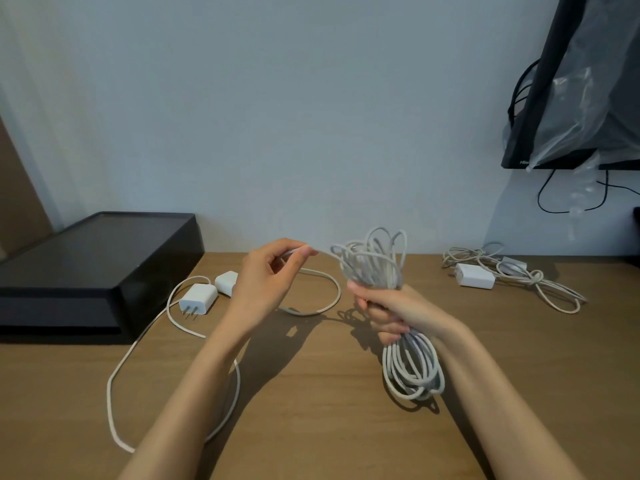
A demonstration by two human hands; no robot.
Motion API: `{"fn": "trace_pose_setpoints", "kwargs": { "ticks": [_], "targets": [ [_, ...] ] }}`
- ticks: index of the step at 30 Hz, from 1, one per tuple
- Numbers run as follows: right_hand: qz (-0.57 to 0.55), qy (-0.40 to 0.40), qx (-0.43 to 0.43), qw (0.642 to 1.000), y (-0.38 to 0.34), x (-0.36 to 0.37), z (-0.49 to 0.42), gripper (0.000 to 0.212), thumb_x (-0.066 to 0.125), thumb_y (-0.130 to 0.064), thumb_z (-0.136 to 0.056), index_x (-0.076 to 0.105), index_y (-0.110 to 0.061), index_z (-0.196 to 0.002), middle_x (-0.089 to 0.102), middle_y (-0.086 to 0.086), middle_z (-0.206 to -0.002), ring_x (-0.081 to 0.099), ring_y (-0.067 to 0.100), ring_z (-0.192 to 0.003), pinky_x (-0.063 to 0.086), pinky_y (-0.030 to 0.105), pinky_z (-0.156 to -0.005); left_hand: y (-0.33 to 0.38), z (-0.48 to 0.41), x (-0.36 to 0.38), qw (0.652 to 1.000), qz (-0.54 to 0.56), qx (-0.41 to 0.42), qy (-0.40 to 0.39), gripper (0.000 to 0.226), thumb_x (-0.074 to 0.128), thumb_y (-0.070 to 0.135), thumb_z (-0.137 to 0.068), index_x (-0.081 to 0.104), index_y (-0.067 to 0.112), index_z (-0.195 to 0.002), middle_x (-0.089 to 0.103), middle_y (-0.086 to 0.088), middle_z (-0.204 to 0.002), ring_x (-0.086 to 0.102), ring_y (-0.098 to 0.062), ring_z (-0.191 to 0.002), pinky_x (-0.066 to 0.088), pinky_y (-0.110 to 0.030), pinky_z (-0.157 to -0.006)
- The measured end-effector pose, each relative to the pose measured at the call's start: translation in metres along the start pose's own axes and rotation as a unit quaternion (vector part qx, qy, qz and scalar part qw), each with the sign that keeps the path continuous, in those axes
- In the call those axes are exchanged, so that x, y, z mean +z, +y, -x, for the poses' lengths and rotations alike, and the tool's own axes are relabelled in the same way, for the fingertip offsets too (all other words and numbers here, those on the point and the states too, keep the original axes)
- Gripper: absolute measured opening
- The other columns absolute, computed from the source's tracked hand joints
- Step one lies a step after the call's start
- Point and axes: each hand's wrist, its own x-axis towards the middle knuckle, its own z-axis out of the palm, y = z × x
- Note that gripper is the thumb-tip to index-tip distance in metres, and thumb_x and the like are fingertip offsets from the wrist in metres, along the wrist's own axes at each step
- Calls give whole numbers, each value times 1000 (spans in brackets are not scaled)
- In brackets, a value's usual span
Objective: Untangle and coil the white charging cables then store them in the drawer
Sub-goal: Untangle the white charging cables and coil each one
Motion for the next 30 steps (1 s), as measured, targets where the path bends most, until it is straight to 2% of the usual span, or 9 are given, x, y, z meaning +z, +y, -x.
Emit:
{"fn": "trace_pose_setpoints", "kwargs": {
  "ticks": [2,4,6,10,12,17,19,23,30],
  "targets": [
    [-114,-23,0,993,0,-5,2,31,57,-29,-90,50,-10,-66,31,-5,-36,28,4,-25,27,15,-30,-3,-1,-2,1000,-1,-10,-1,15,58,27,-92,72,25,-86,67,-10,-79,51,-25,-69,39,-28,-59],
    [-209,-50,-10,976,0,-10,2,32,57,-28,-91,53,-10,-65,31,-7,-34,30,3,-24,27,14,-29,-5,-1,-6,1000,-7,-15,-3,17,56,29,-92,72,25,-87,62,-9,-71,42,-12,-58,32,-18,-54],
    [-264,-60,-37,962,-2,-14,4,33,59,-30,-89,54,-11,-62,31,-7,-32,31,2,-23,27,14,-29,-8,-1,-12,1000,-14,-22,6,20,52,30,-94,70,27,-87,54,-7,-62,36,-6,-52,27,-16,-49],
    [-363,26,-99,926,-8,-26,8,41,46,-31,-93,50,-14,-56,27,-6,-30,28,2,-21,22,14,-28,-16,-3,-23,995,4,-62,82,21,50,27,-96,70,22,-95,47,2,-53,32,-3,-43,22,-11,-43],
    [-386,61,-113,913,-6,-31,5,41,45,-32,-93,50,-15,-56,26,-6,-29,27,3,-21,19,15,-29,-18,-3,-25,991,2,-75,112,20,52,26,-95,70,18,-96,49,-4,-56,32,-3,-42,22,-11,-42],
    [-286,142,-85,944,8,-17,-9,27,55,-31,-89,50,-11,-72,30,-7,-33,29,4,-24,25,14,-29,-15,0,-10,993,-43,-71,87,18,58,30,-92,72,24,-83,54,-9,-56,31,-8,-48,26,-23,-48],
    [-237,172,-66,954,12,-5,-12,24,58,-28,-91,54,-8,-77,30,-5,-35,29,5,-26,26,15,-31,-13,1,-2,995,-50,-67,52,18,60,32,-90,74,25,-80,57,-13,-60,33,-9,-50,27,-21,-48],
    [-154,220,-42,963,12,11,-14,24,61,-28,-92,66,-5,-90,29,-3,-38,28,7,-30,28,18,-34,-11,6,12,993,-97,-63,-5,16,64,34,-86,77,25,-80,54,12,-50,39,-7,-49,27,-19,-49],
    [-136,241,-20,961,11,13,-13,29,72,-31,-83,72,-9,-102,30,-2,-43,29,8,-34,30,21,-36,-2,13,25,987,-115,13,-108,11,69,27,-84,78,20,-84,56,22,-53,48,4,-55,33,-9,-51]
  ]
}}
